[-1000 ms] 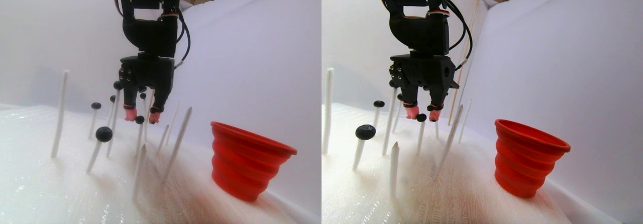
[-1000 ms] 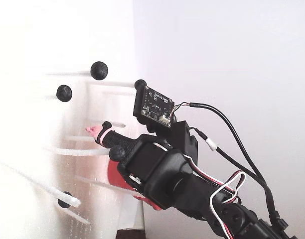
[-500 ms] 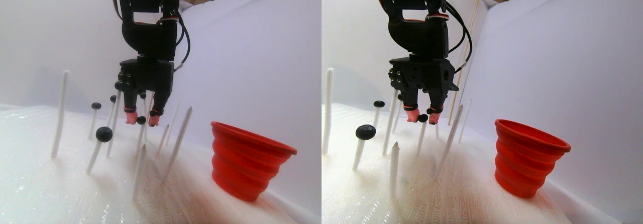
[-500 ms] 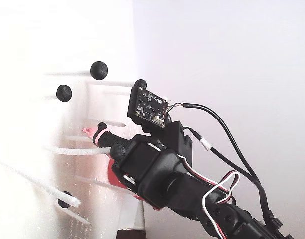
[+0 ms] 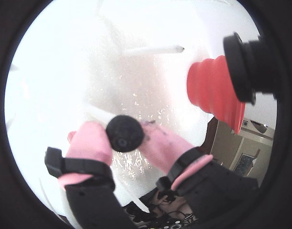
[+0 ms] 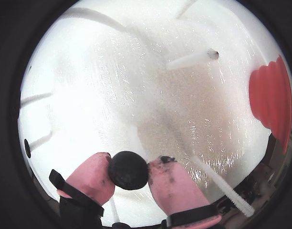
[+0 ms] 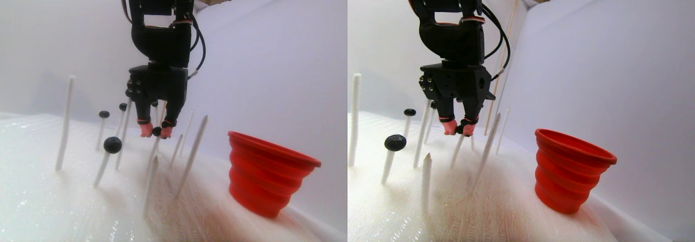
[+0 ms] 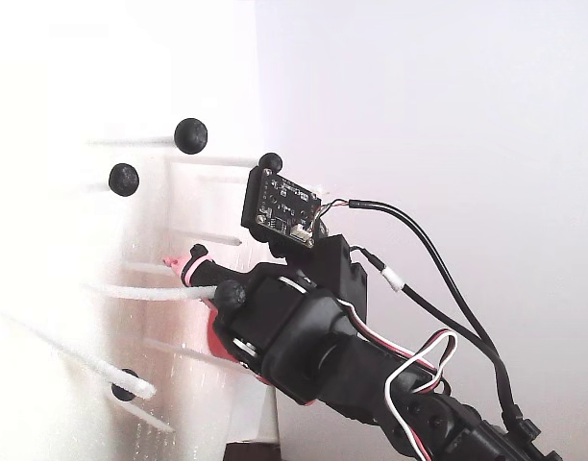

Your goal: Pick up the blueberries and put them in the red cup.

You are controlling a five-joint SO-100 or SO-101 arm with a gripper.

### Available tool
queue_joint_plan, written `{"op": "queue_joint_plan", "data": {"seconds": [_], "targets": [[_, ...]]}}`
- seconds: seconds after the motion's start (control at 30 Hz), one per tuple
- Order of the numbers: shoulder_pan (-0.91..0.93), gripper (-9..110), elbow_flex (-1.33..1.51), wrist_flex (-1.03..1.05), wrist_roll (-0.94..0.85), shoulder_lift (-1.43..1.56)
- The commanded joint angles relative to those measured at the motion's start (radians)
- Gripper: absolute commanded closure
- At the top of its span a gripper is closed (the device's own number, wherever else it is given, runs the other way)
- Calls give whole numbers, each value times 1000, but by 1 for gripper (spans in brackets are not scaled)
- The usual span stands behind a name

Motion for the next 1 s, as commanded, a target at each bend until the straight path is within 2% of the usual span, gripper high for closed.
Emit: {"op": "queue_joint_plan", "data": {"seconds": [0.0,0.97], "targets": [[8,91,-57,-15,11,35],[-5,92,64,-14,-5,201]]}}
